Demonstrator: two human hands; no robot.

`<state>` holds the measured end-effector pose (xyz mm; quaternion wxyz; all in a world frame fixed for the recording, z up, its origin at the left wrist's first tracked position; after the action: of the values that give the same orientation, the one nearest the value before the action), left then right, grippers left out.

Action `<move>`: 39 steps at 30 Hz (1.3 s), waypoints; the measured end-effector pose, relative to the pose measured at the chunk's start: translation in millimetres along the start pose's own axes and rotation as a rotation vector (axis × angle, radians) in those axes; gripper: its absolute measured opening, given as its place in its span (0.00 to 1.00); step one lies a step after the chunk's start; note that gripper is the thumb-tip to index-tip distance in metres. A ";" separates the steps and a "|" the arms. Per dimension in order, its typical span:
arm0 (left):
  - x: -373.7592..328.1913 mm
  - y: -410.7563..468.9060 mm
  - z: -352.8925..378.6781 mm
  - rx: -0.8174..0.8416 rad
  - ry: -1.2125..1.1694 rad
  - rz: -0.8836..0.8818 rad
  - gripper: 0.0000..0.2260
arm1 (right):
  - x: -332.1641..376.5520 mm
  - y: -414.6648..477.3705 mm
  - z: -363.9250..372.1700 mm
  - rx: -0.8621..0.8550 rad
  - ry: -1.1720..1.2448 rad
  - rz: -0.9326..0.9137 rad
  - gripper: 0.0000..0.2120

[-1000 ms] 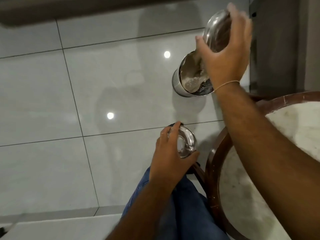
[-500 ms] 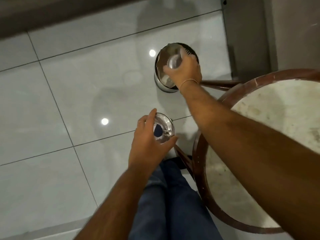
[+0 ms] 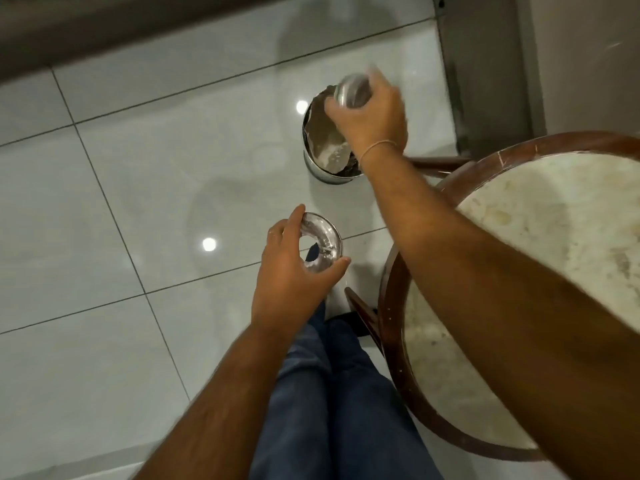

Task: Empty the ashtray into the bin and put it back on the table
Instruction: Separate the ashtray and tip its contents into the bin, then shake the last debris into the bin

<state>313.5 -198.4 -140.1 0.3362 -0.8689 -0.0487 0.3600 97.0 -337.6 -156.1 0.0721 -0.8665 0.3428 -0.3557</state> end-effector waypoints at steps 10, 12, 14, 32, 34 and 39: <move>-7.2 1.9 -16.8 -0.083 -0.048 0.020 0.46 | -40.8 1.3 24.7 0.142 0.220 0.220 0.37; -18.8 2.1 -28.4 -0.136 -0.104 0.038 0.45 | -45.5 2.5 2.3 0.060 0.545 0.254 0.40; -35.7 1.9 -37.4 -0.155 -0.158 0.073 0.44 | -48.1 -11.4 -18.2 0.142 0.889 0.349 0.37; -237.2 -91.4 129.2 0.683 0.326 0.764 0.49 | -216.2 -224.2 -147.8 0.264 1.492 0.508 0.51; -239.9 -103.8 151.4 0.728 0.372 0.795 0.49 | -236.0 -241.5 -153.0 0.196 1.535 0.554 0.53; -236.7 -127.7 225.5 0.820 0.538 0.875 0.51 | -285.1 -286.2 -162.5 -0.032 1.643 0.647 0.35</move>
<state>10.9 -53.8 -36.7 0.4631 -0.6695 0.5362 0.2231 -1.9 81.7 -92.4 -0.1122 -0.1985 0.5197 -0.8234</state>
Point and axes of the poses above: each hand's wrist, its own y-axis towards the middle knuckle, its own z-axis out of the palm, x = y × z, the point moved 7 cm from there along y, towards the middle knuckle
